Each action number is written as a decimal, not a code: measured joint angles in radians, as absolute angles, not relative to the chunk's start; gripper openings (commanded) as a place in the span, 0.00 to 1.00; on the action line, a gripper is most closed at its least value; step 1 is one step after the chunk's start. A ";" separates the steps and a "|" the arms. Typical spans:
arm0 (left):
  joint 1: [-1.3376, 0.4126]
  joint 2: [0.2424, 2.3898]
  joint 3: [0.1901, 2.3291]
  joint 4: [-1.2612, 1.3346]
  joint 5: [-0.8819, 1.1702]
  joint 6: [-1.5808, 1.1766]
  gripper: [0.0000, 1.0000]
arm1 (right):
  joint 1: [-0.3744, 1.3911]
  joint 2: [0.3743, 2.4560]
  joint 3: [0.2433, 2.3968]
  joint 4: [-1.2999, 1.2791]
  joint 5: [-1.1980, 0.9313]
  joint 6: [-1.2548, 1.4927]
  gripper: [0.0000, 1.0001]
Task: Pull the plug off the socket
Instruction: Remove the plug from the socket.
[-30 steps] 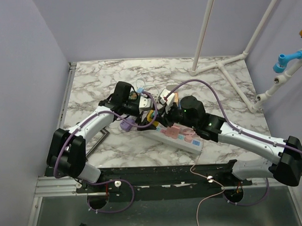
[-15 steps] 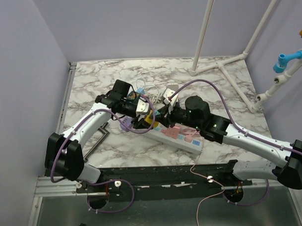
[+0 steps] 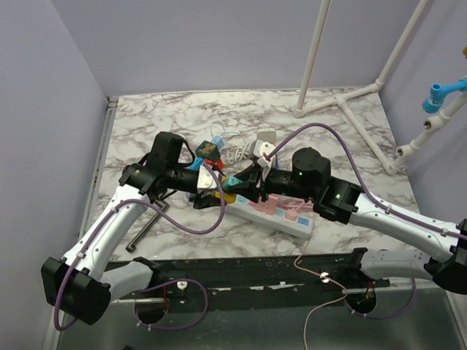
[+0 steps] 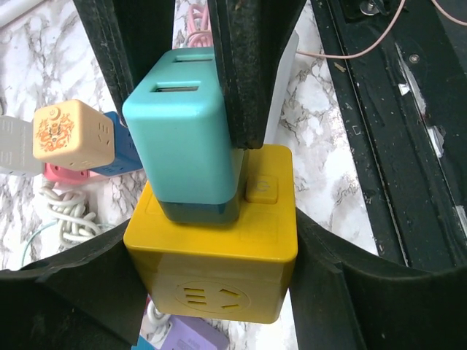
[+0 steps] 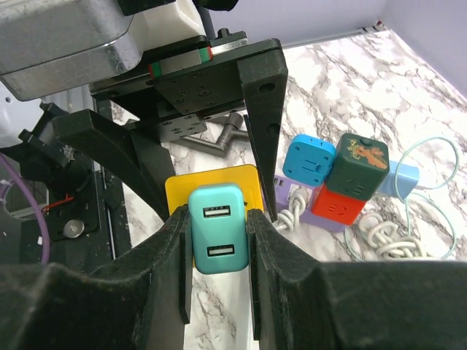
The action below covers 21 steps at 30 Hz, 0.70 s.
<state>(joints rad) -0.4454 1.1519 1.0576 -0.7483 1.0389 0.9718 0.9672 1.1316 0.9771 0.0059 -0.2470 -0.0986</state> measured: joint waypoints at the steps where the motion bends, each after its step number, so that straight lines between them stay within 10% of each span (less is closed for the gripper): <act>1: -0.447 1.141 1.056 -0.748 1.021 0.952 0.00 | 0.969 1.132 0.980 0.005 -0.250 -0.104 0.01; 21: -0.391 1.163 1.103 -0.952 0.874 0.891 0.00 | 0.958 0.935 1.046 -0.078 -0.084 -0.218 0.01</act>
<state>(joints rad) -0.3908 1.1629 1.1027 -0.9520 0.8742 0.8909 0.9585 0.9352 1.0462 -0.0776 -0.0845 -0.2176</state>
